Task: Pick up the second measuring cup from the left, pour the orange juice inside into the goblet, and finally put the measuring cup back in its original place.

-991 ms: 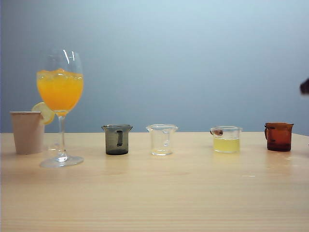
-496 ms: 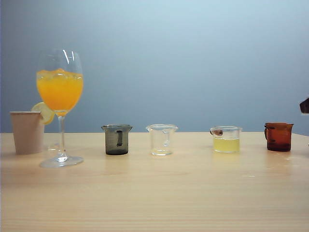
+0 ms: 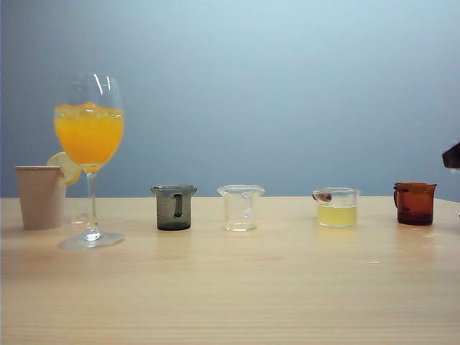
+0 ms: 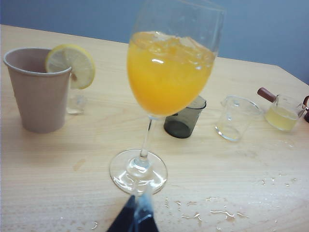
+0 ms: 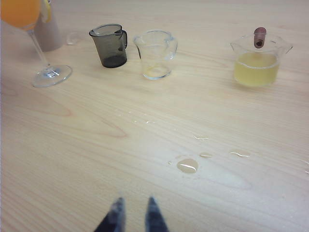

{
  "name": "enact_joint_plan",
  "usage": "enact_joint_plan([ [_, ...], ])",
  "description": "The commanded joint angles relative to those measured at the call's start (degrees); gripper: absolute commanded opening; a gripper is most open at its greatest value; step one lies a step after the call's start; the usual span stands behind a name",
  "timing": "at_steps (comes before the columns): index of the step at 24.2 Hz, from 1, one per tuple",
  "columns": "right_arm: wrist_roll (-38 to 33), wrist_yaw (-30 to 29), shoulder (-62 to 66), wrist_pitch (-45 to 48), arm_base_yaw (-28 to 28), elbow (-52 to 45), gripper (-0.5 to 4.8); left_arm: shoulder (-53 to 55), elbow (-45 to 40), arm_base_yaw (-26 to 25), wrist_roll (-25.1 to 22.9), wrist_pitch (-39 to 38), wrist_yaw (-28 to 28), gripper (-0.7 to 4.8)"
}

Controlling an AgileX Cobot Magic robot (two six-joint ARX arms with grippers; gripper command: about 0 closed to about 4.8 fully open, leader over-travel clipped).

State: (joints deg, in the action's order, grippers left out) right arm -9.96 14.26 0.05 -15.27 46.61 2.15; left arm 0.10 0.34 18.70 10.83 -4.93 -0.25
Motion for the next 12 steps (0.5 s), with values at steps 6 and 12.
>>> enact_joint_plan([
  [6, -0.1, -1.2, 0.0, 2.0, -6.3, -0.5, 0.63, 0.0, 0.2, -0.3, 0.2, 0.7, 0.1, -0.03],
  [12, -0.1, -1.3, 0.0, 7.4, -18.6, -2.1, 0.63, 0.0, 0.2, -5.7, 0.2, 0.7, 1.6, -0.03],
])
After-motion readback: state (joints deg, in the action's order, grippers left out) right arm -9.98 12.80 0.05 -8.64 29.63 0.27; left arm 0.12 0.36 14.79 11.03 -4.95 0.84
